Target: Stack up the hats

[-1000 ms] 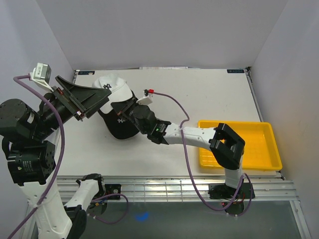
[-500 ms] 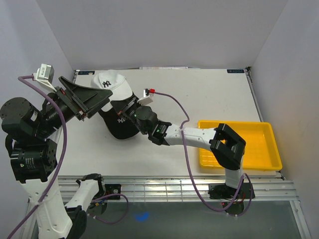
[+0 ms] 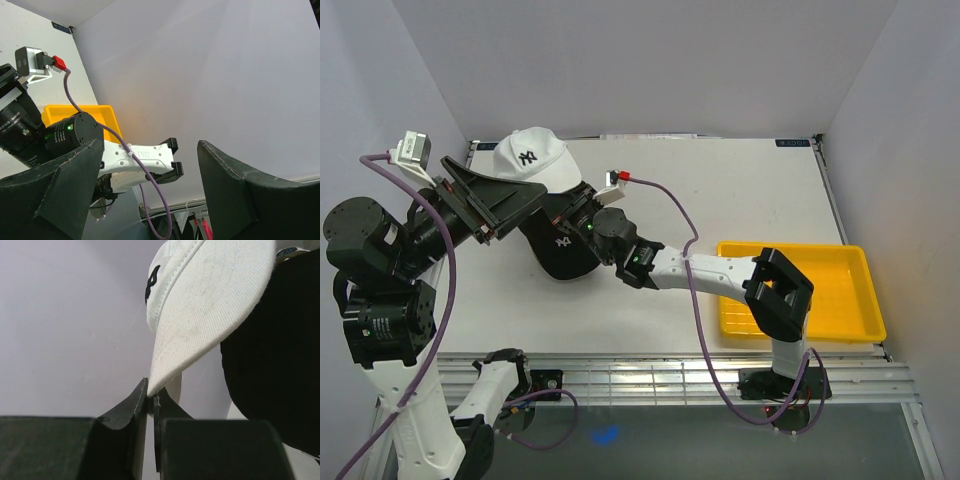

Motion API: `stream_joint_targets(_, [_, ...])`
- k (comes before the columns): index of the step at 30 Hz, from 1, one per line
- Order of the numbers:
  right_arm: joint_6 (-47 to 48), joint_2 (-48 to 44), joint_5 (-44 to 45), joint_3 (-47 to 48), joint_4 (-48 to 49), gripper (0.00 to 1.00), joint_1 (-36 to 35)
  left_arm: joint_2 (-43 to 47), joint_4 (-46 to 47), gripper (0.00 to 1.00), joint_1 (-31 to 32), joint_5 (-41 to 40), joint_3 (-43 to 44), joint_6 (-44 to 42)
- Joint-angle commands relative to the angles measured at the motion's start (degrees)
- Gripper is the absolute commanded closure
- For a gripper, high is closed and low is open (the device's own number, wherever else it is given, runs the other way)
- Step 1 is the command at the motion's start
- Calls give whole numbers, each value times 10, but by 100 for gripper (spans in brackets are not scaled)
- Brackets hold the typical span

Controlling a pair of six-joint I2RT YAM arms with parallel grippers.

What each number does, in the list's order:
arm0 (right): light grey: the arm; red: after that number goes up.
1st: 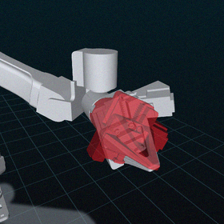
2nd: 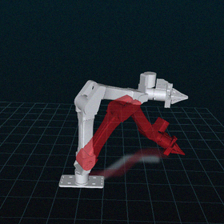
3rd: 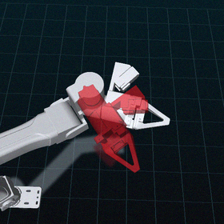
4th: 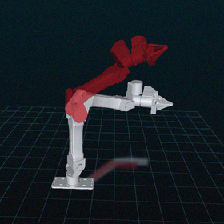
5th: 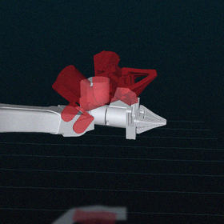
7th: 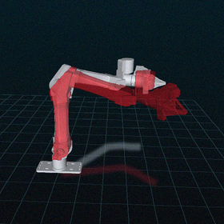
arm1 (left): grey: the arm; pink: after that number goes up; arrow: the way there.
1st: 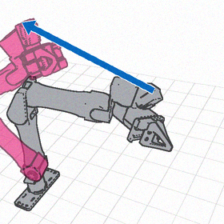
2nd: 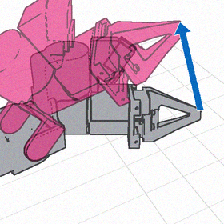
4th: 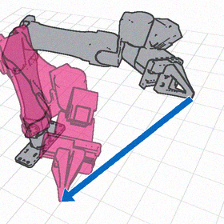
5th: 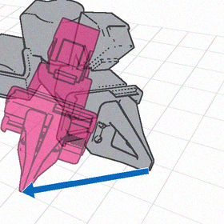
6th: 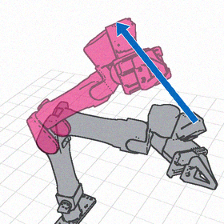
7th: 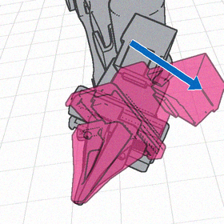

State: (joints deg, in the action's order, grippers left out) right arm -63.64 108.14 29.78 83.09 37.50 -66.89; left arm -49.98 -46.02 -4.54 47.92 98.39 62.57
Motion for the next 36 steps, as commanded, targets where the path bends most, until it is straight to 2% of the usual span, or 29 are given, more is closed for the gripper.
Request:
stream_joint_targets(1, [13,-33,12,-1,49,92,-10,7,1,14,1,6,-5,-9])
stream_joint_targets(7, [9,-62,34,-52,68,92,-19,8,-2,14,0,9,-8,-15])
stream_joint_targets(15, [-46,-86,57,-176,135,92,-27,10,-4,14,1,9,-21,-24])
stream_joint_targets(21, [-73,-83,63,-199,122,92,-31,13,-8,14,1,5,-27,-29])
stream_joint_targets(30, [-162,-54,52,-243,126,92,-31,16,-18,14,1,-3,-41,-38])
stream_joint_targets(36, [-181,-36,41,-253,105,92,-30,17,-20,14,1,-7,-47,-40])
